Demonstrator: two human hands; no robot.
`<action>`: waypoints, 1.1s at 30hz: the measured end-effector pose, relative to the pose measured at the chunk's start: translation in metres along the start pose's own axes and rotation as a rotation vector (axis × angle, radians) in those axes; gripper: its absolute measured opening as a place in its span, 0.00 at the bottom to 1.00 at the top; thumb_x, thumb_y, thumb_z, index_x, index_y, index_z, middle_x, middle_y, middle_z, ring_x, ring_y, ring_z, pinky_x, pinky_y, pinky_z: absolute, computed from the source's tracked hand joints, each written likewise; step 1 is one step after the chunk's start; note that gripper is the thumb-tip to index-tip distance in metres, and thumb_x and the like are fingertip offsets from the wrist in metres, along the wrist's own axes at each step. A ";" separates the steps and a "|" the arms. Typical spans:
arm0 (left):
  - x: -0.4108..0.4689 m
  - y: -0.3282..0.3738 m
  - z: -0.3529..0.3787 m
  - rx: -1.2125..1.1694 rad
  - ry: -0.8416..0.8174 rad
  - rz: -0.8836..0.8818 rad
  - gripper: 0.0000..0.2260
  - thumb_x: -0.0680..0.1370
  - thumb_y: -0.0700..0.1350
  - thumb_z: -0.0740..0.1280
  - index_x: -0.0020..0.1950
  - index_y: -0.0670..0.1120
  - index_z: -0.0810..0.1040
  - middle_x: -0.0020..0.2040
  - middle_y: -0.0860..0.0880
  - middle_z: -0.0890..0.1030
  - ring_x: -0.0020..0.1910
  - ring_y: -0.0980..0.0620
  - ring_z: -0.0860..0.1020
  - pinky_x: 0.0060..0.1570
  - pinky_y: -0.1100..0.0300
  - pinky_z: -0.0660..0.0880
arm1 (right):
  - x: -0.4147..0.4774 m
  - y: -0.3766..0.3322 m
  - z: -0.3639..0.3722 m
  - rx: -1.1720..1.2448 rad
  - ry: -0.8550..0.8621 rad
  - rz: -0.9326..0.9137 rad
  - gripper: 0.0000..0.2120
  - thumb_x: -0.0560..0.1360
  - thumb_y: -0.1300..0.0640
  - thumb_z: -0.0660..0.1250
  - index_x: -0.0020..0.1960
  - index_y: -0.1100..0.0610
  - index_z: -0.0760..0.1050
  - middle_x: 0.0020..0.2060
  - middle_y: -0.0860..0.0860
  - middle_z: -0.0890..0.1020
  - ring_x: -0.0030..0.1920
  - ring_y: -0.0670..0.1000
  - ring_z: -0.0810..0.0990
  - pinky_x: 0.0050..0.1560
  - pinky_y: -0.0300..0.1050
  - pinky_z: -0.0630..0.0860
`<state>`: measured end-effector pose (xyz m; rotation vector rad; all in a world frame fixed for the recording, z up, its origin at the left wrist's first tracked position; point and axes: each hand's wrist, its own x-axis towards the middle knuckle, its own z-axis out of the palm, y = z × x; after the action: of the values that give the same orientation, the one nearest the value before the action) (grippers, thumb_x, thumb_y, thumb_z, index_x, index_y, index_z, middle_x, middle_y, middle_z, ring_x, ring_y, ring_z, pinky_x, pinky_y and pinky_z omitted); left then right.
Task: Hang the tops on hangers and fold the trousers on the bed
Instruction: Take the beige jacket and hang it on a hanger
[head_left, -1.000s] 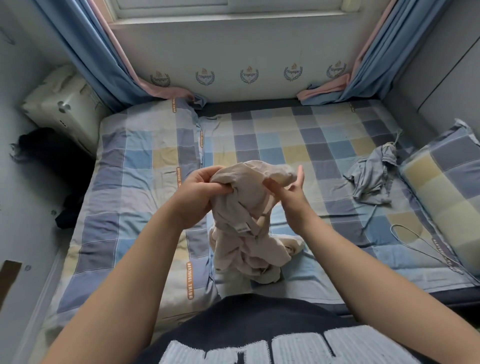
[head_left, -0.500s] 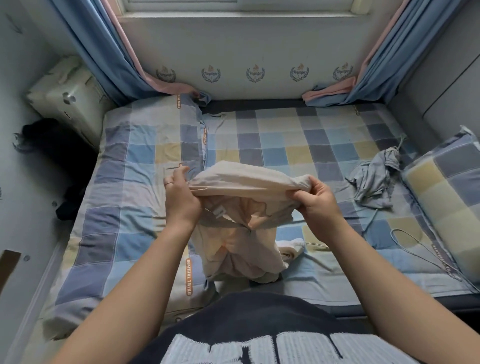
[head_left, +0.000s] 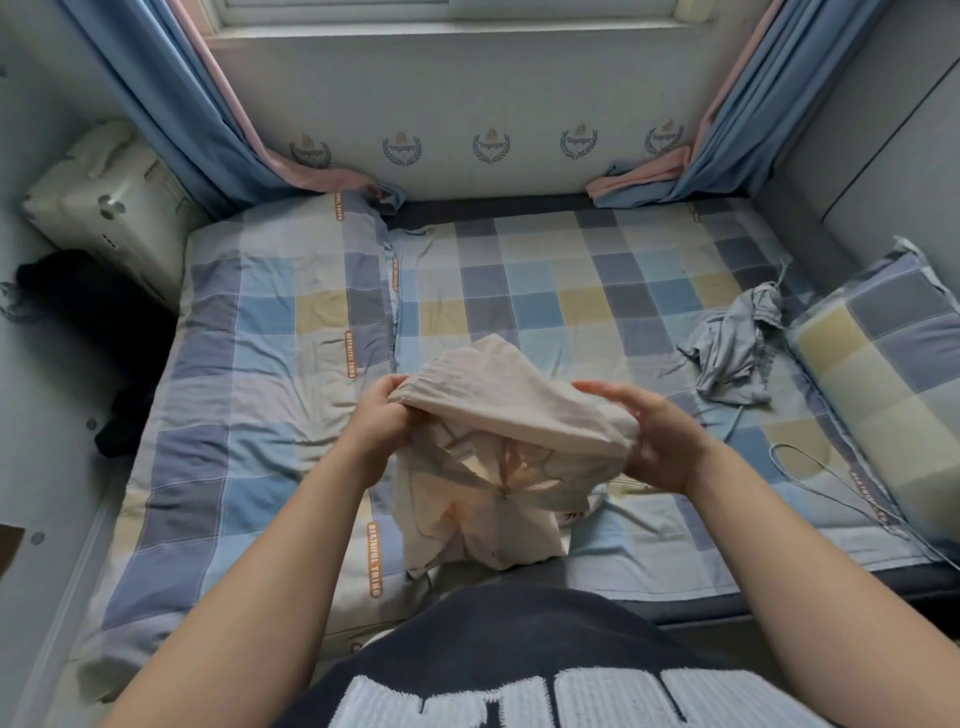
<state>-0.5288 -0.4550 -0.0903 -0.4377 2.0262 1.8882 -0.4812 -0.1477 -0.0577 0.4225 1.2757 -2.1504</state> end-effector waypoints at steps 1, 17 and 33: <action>-0.003 0.002 0.001 -0.114 -0.095 -0.017 0.19 0.73 0.30 0.66 0.62 0.42 0.77 0.56 0.39 0.82 0.49 0.45 0.81 0.44 0.54 0.79 | 0.003 0.003 0.002 -0.079 0.025 0.016 0.21 0.73 0.56 0.70 0.65 0.56 0.77 0.57 0.56 0.83 0.50 0.54 0.84 0.47 0.48 0.81; 0.004 0.015 -0.001 0.563 0.239 0.351 0.31 0.71 0.31 0.65 0.73 0.48 0.68 0.45 0.43 0.81 0.46 0.41 0.78 0.45 0.51 0.75 | 0.017 -0.014 0.003 -0.015 0.159 -0.430 0.22 0.74 0.74 0.63 0.63 0.55 0.79 0.44 0.54 0.84 0.44 0.51 0.82 0.45 0.41 0.81; -0.005 0.014 0.004 0.584 -0.137 0.227 0.09 0.69 0.43 0.69 0.46 0.41 0.77 0.49 0.44 0.79 0.49 0.46 0.76 0.52 0.50 0.75 | 0.012 -0.028 0.021 -0.605 0.182 -0.506 0.14 0.74 0.71 0.71 0.53 0.54 0.82 0.42 0.55 0.82 0.41 0.48 0.81 0.43 0.39 0.80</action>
<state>-0.5300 -0.4498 -0.0760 0.0749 2.4686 1.2864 -0.5070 -0.1601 -0.0348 0.0354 2.2299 -1.9814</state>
